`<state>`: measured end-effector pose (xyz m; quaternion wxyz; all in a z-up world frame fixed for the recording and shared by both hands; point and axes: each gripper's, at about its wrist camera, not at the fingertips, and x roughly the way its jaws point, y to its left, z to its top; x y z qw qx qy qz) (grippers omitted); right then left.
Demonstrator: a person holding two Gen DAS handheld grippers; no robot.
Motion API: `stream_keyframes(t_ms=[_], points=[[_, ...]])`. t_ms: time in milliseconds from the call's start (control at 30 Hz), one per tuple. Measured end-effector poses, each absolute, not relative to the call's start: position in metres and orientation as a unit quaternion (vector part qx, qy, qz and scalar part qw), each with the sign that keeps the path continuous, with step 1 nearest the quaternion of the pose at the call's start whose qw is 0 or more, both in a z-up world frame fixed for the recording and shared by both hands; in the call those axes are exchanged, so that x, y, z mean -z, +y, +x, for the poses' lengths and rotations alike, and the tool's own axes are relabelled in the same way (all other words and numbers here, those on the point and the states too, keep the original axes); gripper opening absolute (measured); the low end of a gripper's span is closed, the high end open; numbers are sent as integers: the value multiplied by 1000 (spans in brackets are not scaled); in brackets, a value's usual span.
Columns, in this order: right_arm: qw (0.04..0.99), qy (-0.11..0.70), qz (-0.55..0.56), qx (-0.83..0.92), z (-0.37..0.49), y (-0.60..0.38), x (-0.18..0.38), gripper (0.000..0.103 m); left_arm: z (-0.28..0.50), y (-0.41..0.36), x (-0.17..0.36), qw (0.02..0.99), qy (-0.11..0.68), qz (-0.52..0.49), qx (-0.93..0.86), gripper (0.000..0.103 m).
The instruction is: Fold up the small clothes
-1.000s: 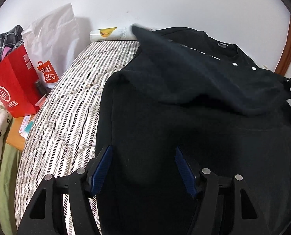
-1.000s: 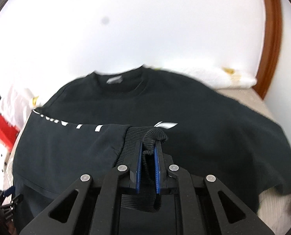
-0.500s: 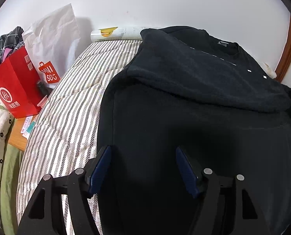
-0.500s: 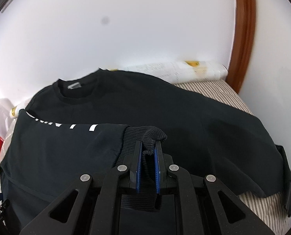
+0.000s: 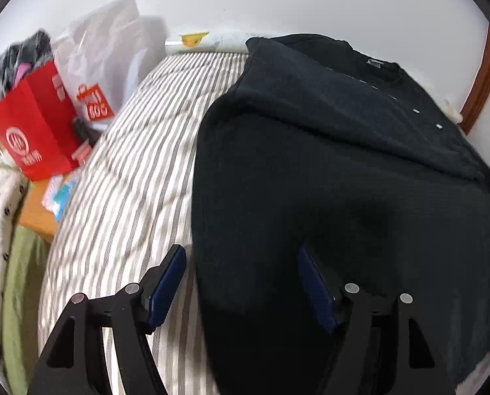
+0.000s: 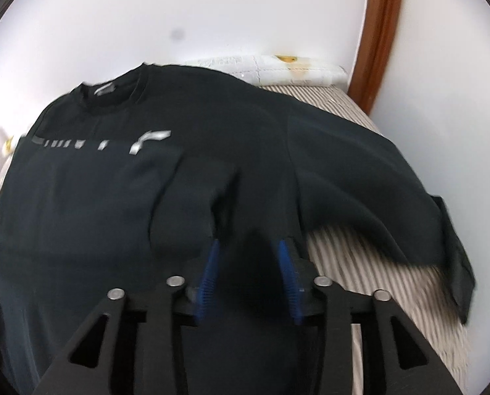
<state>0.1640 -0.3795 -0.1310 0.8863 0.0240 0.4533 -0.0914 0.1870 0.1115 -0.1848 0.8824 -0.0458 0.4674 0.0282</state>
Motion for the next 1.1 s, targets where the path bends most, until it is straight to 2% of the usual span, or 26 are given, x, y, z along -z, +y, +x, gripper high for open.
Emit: stream_keyframes(t_ms=[133, 200, 233, 567, 667, 700, 733, 767, 800, 867, 900, 967, 1100], points=[[885, 457, 21, 88, 105, -382, 136, 56, 159, 116, 184, 881, 470, -51, -8, 68], [884, 456, 34, 93, 77, -385, 140, 66, 142, 115, 182, 883, 466, -54, 7, 68], [886, 453, 48, 89, 61, -387, 142, 67, 137, 115, 182, 883, 466, -55, 12, 68], [888, 447, 91, 51, -26, -377, 158, 69, 90, 95, 182, 887, 459, -46, 14, 67], [890, 445, 87, 43, -36, -368, 161, 69, 84, 90, 182, 890, 453, -44, 3, 60], [890, 447, 85, 37, -39, -363, 163, 66, 84, 90, 182, 891, 452, -48, -1, 54], [891, 446, 81, 33, -41, -358, 166, 61, 84, 91, 181, 891, 451, -52, -5, 43], [893, 444, 72, 35, -42, -353, 168, 44, 84, 92, 181, 891, 451, -55, -9, 34], [896, 438, 58, 48, -42, -350, 168, 37, 85, 94, 180, 889, 453, -59, -10, 13], [900, 430, 45, 63, -40, -349, 166, 21, 84, 100, 180, 886, 456, -80, 0, 7], [899, 430, 49, 61, -41, -350, 165, 17, 83, 104, 179, 884, 459, -93, 5, 7], [899, 430, 61, 52, -47, -353, 160, 12, 77, 108, 177, 882, 459, -104, 13, 6], [901, 429, 52, 42, -66, -353, 151, 11, 57, 107, 171, 886, 453, -97, 21, 6]])
